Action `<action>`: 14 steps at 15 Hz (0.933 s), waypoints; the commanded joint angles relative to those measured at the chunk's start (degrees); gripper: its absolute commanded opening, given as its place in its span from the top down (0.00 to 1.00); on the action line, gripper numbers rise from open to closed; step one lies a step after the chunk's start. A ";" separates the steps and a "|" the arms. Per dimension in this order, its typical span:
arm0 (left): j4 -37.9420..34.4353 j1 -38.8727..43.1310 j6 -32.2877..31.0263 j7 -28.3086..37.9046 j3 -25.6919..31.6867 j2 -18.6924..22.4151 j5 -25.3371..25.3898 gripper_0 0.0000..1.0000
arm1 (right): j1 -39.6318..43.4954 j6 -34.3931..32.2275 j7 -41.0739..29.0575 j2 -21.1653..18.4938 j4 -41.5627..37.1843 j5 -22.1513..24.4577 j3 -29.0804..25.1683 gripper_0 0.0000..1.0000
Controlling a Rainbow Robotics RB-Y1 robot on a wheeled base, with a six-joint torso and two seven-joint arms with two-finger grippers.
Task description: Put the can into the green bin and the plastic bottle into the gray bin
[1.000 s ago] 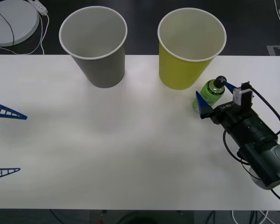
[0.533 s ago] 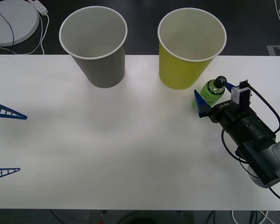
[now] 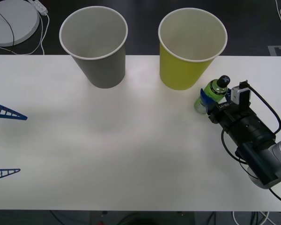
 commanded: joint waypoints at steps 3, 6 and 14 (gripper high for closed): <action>0.00 0.00 0.00 0.00 0.00 0.00 0.00 0.00 | 0.09 -0.27 0.01 0.01 -0.03 0.06 -0.09 1.00; 0.00 0.00 0.00 0.00 0.00 0.00 0.00 0.00 | 0.09 -1.41 -0.17 -0.08 -0.03 0.06 -0.18 1.00; 0.00 0.00 0.00 0.00 0.00 0.00 0.00 0.00 | 2.29 -12.13 -1.05 -2.28 -0.03 -0.29 -3.69 1.00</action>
